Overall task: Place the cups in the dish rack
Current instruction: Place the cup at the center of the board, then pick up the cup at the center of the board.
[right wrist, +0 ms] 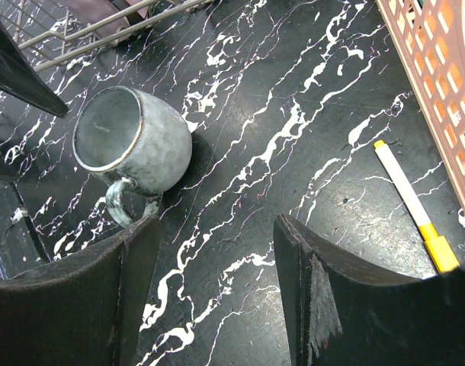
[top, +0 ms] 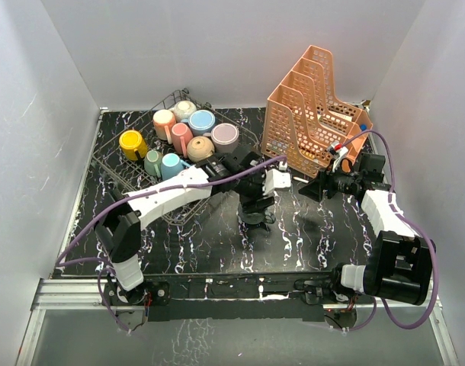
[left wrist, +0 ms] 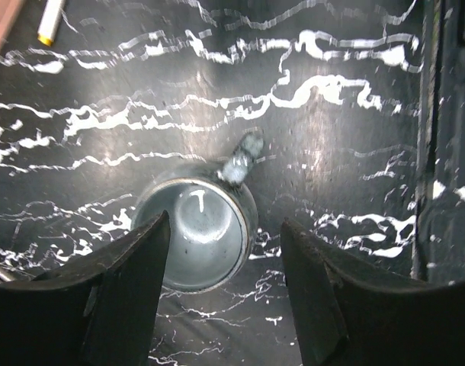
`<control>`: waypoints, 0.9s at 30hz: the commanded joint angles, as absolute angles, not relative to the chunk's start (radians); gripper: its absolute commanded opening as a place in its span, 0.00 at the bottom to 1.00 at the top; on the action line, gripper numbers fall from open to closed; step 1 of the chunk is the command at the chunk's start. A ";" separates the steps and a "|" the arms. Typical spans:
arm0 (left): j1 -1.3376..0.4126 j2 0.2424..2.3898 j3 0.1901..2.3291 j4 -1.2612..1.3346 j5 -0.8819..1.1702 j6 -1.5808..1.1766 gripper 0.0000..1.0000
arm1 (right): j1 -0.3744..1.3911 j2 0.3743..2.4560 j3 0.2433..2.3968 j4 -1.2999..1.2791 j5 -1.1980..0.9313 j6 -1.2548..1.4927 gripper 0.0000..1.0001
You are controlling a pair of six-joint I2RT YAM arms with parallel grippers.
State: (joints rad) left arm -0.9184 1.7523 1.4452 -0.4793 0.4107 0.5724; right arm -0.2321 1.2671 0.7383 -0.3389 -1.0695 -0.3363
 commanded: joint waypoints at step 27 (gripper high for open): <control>-0.908 1.513 1.310 -0.444 -0.143 -0.479 0.58 | -0.244 1.256 0.764 -0.371 -1.233 -0.407 0.64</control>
